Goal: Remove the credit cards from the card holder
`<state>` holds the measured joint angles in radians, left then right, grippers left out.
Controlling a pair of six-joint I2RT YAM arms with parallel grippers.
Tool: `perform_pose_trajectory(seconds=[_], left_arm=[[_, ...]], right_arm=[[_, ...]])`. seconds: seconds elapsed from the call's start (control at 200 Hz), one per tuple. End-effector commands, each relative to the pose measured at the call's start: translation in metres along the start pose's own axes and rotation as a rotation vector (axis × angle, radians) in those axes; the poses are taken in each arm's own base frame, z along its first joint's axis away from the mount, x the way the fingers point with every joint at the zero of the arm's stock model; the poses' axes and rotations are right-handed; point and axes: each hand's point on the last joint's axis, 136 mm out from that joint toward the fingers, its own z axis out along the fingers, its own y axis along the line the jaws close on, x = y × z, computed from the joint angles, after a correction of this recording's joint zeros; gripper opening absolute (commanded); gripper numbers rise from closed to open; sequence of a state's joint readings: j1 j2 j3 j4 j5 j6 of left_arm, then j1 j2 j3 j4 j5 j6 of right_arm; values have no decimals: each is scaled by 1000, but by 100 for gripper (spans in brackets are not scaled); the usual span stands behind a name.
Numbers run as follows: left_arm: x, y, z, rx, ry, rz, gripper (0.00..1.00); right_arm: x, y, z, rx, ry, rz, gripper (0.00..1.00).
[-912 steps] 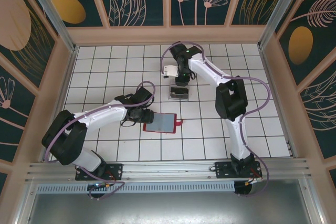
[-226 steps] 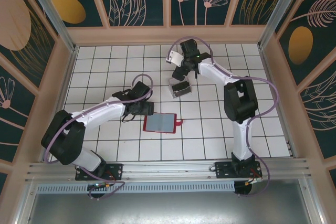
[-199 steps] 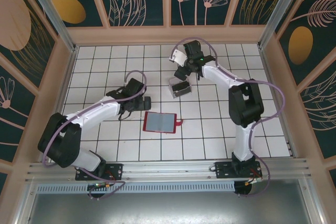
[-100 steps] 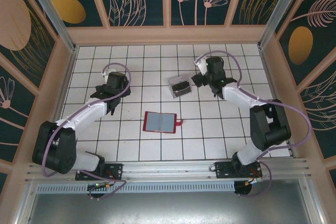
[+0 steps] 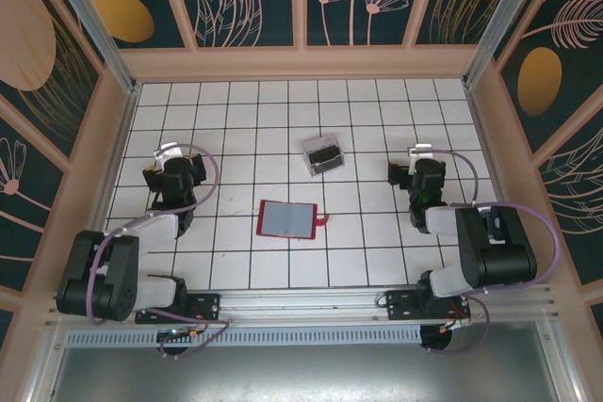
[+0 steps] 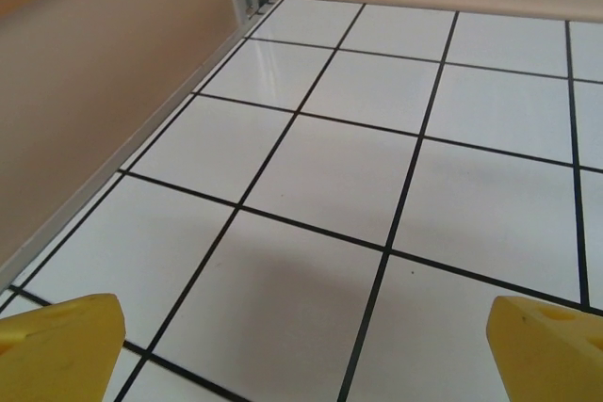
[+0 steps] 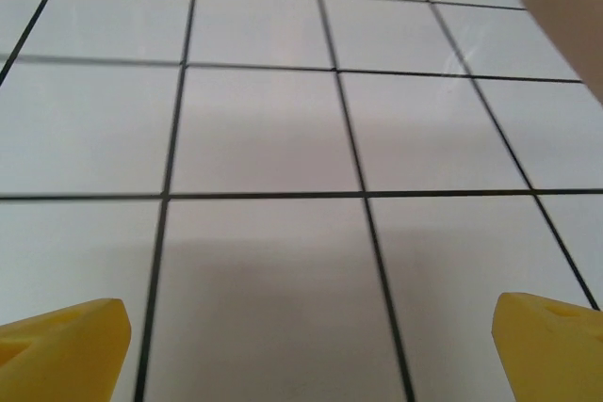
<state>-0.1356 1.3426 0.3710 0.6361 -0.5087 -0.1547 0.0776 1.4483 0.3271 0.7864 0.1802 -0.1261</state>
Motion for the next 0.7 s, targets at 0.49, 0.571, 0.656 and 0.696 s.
perform_pose_trajectory(seconds=[0.49,0.571,0.656,0.696], left_arm=[[-28,-17,0,284,-271,-71,99],[-28,-16,1,275,-266,-65,99],[-28,-17,2,267,-263,-61,98],[-27,-17,2,267,-262,-60,98]], right_arm=[[-38,-10,-10,-112,-267,187,99],[-38,-9,-10,-110,-266,186,99],[-38,-10,-10,-108,-266,187,99],[-38,-9,-9,-111,-264,187,99]])
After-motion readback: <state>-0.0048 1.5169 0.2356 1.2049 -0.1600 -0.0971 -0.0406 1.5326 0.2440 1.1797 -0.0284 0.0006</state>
